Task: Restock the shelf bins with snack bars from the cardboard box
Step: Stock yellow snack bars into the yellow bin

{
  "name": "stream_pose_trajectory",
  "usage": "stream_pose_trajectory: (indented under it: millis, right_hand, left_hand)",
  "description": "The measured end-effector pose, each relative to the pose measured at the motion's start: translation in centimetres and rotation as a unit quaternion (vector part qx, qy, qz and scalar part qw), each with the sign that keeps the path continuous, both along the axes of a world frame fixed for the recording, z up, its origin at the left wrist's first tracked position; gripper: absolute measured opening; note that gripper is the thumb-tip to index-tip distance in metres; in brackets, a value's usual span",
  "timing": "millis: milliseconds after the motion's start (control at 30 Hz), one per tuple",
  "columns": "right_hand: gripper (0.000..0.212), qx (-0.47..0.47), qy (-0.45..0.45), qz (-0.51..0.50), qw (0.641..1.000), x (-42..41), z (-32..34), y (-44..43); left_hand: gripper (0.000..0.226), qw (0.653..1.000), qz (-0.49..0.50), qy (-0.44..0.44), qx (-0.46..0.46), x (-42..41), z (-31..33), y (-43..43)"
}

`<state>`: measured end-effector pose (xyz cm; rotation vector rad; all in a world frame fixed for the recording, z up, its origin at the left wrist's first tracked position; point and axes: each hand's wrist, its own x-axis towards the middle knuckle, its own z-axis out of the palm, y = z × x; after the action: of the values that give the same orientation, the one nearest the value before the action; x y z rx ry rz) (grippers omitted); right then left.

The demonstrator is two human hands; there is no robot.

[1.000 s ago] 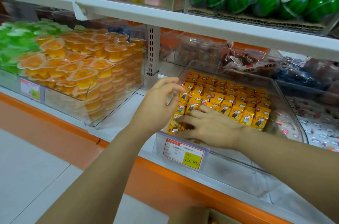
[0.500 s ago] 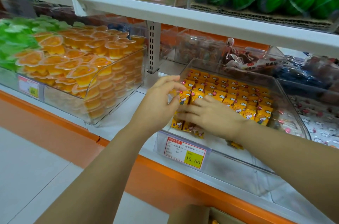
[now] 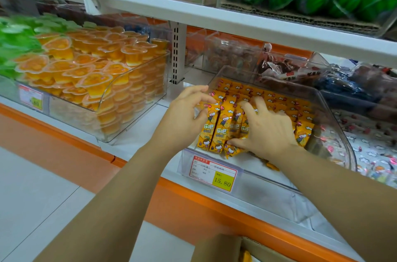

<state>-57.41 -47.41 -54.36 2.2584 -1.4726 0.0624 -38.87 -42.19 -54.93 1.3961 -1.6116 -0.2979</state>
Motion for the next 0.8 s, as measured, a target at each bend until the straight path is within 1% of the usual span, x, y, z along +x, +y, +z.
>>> stream_pose_trajectory:
  millis: [67,167,233,267,333,367,400,433,467,533,600,667,733,767,800]
  right_hand:
    - [0.091,-0.002,0.024,-0.004,1.0,0.1,0.2,0.1]
    - [0.085,0.015,0.019,-0.011,1.0,-0.3,0.2,-0.1]
    - [0.079,0.053,-0.032,-0.015,0.998,-0.7,0.0,0.1]
    - [0.074,0.082,-0.073,-0.013,0.994,-1.0,-0.1,0.2]
    - [0.065,0.168,-0.158,-0.003,0.973,-1.8,-0.3,0.1]
    - [0.06,0.226,-0.178,0.004,0.958,-2.2,-0.4,0.0]
    - [0.055,0.281,-0.161,0.016,0.946,-2.4,-0.6,0.0]
    - [0.05,0.313,-0.119,0.031,0.942,-2.6,-1.0,-0.2]
    - [0.045,0.326,-0.079,0.038,0.941,-2.7,-1.5,-0.3]
    - [0.034,0.324,-0.047,0.036,0.944,-2.7,-2.0,-0.3]
    - [0.032,0.311,-0.055,0.043,0.948,-2.6,-1.5,-0.2]
    - [0.029,0.288,-0.091,0.059,0.952,-2.3,-0.5,0.0]
    - [0.029,0.28,-0.152,0.076,0.945,-1.7,0.5,0.1]
    - [0.032,0.301,-0.191,0.076,0.931,-1.3,0.9,0.2]
    - [0.036,0.344,-0.249,0.065,0.903,-0.9,1.2,0.2]
  left_hand:
    - [0.025,1.0,0.0,-0.002,0.004,0.0,0.0,0.0]
    - [0.025,1.0,0.0,0.0,0.007,0.0,-0.1,0.0]
    - [0.025,1.0,0.0,0.002,0.006,0.0,-0.1,0.0]
    - [0.025,1.0,-0.002,0.002,0.005,0.0,-0.1,0.0]
    - [0.027,1.0,-0.004,0.003,0.002,-0.1,0.0,0.1]
    - [0.028,1.0,-0.004,0.003,0.0,-0.1,0.0,0.1]
    - [0.028,1.0,-0.003,0.003,-0.001,-0.1,0.1,0.1]
    - [0.029,1.0,-0.003,0.005,-0.003,-0.1,0.1,0.1]
    - [0.029,1.0,-0.005,0.01,-0.004,-0.2,0.1,0.1]
    - [0.03,1.0,-0.01,0.016,-0.005,-0.2,0.1,0.2]
    - [0.029,1.0,-0.011,0.012,-0.003,-0.2,0.1,0.2]
    - [0.026,1.0,-0.006,0.009,-0.003,-0.2,0.1,0.2]
    - [0.026,1.0,-0.005,0.012,-0.003,-0.2,0.1,0.1]
    - [0.026,1.0,-0.006,0.014,-0.004,-0.2,0.1,0.1]
    - [0.027,1.0,-0.007,0.015,-0.004,-0.2,0.1,0.1]
